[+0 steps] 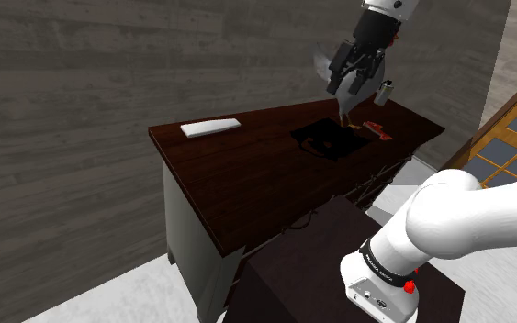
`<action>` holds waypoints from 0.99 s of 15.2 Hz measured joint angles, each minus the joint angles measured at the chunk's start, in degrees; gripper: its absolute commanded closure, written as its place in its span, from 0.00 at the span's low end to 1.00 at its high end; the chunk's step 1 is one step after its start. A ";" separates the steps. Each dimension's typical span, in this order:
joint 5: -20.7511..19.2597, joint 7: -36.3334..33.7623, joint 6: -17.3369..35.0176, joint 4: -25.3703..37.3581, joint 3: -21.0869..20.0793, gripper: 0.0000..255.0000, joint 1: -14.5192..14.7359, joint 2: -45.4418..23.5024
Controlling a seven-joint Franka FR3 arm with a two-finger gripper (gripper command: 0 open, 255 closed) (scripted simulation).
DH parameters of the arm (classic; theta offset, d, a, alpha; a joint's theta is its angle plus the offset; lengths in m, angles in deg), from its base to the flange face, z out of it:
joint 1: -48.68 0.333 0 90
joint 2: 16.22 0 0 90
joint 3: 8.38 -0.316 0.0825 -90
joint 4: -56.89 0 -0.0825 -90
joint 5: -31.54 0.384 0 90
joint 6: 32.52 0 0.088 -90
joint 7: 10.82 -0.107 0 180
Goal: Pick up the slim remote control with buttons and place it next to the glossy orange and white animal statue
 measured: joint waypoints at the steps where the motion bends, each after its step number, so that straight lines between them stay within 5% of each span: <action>1: 0.00 0.00 0.00 0.00 0.00 0.00 0.00 0.00; 15: 6.40 -40.08 18.03 2.95 -18.26 0.00 -6.24 -19.46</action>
